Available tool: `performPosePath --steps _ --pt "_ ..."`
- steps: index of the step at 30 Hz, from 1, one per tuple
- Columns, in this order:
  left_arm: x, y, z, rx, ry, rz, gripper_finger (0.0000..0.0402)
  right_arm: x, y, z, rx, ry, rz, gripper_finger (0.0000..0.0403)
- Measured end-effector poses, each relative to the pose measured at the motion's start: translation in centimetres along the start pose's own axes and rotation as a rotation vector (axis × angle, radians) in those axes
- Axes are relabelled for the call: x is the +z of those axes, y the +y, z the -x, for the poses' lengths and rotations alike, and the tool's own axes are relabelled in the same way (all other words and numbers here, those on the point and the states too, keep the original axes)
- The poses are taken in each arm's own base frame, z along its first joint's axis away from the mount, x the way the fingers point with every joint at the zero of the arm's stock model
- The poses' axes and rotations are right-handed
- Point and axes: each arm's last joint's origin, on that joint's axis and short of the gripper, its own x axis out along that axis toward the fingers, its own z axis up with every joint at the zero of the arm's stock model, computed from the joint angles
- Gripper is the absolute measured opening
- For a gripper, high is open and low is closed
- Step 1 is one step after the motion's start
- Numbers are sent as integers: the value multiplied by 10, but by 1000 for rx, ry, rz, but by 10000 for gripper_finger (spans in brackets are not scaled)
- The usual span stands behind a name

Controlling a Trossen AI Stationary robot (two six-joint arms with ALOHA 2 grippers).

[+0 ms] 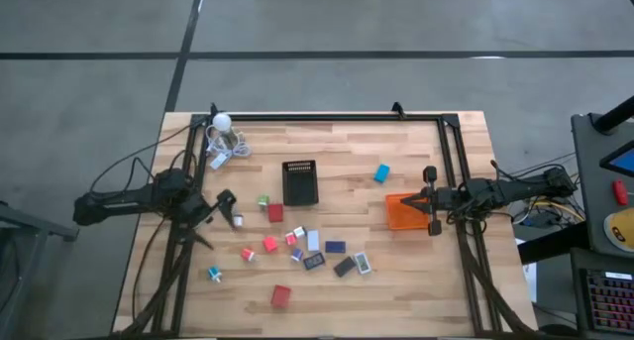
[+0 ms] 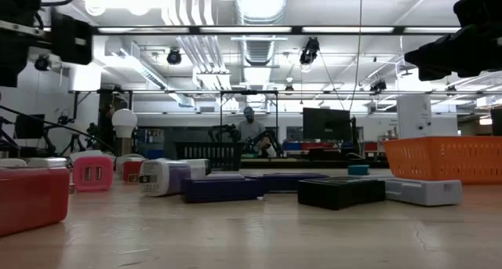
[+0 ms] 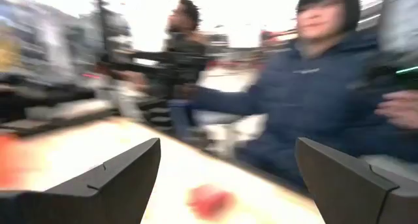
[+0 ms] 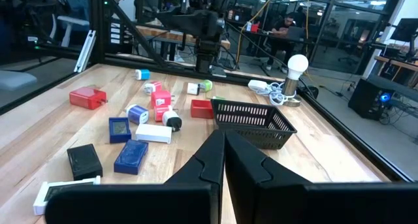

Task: Pick & Place Office items
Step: Put the right green charger adapter in the black bin

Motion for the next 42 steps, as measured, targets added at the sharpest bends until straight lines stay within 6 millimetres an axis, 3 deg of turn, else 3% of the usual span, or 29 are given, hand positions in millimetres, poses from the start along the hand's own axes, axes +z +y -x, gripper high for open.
performPosePath --steps 5,9,14,18,24,36,42 --pt "3 7 1 259 10 -225 358 0 0 0 0 0 0 8" --pt "10 8 2 296 -43 -296 358 0 0 0 0 0 0 8" --pt "24 7 3 293 -185 -210 358 0 0 0 0 0 0 8" --pt "24 7 3 277 -203 -74 358 0 0 0 0 0 0 9" --pt "36 7 6 351 -238 -274 358 0 0 0 0 0 0 9" --pt "31 14 3 465 -171 -158 358 0 0 0 0 0 0 9" --pt "42 21 0 541 -149 -119 358 0 0 0 0 0 0 8"
